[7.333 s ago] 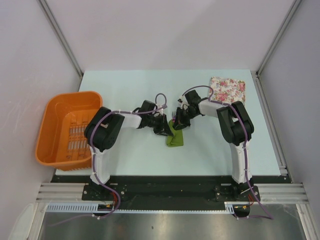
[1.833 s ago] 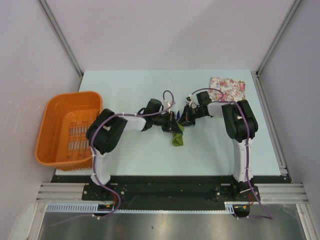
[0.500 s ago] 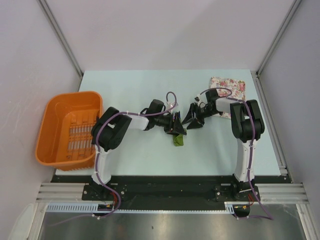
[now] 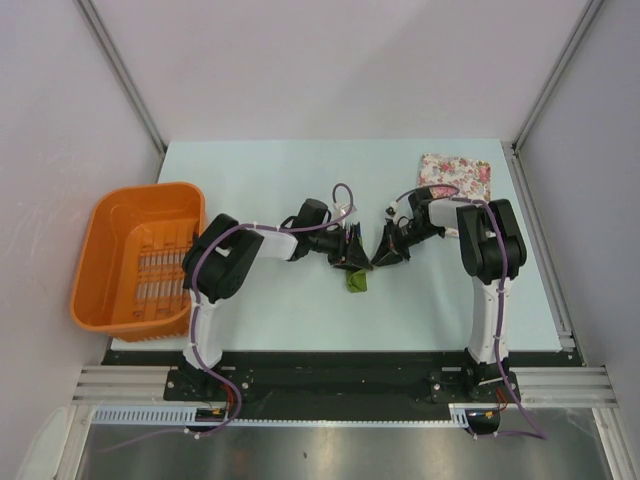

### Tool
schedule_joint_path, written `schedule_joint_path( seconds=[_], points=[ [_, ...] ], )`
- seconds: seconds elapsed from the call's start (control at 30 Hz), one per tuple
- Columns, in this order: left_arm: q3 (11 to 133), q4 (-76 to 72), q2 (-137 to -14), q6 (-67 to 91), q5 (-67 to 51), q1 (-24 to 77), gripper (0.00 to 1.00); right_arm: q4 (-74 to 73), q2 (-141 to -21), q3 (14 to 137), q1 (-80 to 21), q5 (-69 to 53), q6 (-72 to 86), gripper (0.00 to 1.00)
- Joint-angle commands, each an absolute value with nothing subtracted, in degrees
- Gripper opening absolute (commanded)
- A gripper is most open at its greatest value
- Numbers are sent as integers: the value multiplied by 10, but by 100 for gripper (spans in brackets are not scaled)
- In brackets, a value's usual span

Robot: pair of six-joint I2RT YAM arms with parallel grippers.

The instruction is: Place the utensils on the paper napkin and roll it up

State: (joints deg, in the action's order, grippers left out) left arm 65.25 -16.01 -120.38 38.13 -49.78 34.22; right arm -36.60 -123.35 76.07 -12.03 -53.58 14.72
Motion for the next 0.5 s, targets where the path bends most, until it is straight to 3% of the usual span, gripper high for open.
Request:
schedule_joint_path(
  seconds=[0.0, 0.47],
  points=[
    [637, -147, -1199, 355, -441, 344, 60, -358, -1244, 766, -120, -541, 138, 0],
    [571, -103, -1062, 325, -479, 333, 49, -329, -1272, 770, -120, -497, 133, 0]
  ],
)
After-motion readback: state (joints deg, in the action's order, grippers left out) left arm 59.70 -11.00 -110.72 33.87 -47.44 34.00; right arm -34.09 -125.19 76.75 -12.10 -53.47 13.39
